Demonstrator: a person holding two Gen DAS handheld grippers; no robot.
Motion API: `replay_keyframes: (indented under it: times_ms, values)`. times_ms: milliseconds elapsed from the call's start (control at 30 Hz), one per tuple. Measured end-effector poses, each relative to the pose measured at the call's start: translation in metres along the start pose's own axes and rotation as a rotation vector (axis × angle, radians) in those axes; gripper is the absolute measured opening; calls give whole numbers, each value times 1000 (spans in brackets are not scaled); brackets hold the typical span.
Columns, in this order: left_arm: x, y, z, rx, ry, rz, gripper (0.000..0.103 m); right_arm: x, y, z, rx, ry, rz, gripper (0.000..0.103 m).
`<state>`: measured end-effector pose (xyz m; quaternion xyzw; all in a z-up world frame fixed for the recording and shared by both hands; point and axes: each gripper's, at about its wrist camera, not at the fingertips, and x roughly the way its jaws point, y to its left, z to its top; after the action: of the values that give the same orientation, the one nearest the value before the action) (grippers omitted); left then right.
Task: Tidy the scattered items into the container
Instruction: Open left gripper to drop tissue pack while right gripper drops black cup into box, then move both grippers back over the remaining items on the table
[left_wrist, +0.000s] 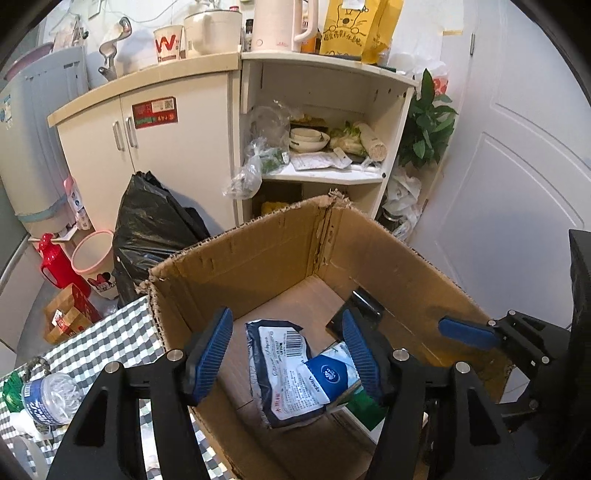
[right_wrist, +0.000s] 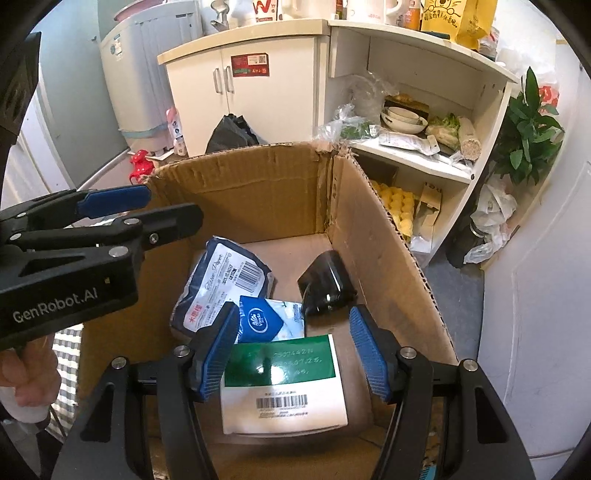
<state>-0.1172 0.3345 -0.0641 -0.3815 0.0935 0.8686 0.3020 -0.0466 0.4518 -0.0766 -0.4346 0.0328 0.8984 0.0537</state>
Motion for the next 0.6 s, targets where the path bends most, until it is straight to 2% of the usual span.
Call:
replay_keyframes:
  times_ms: [600]
  values:
    - [-63, 14, -4, -20, -94, 38, 65, -54, 21, 2, -17, -109, -12, 62]
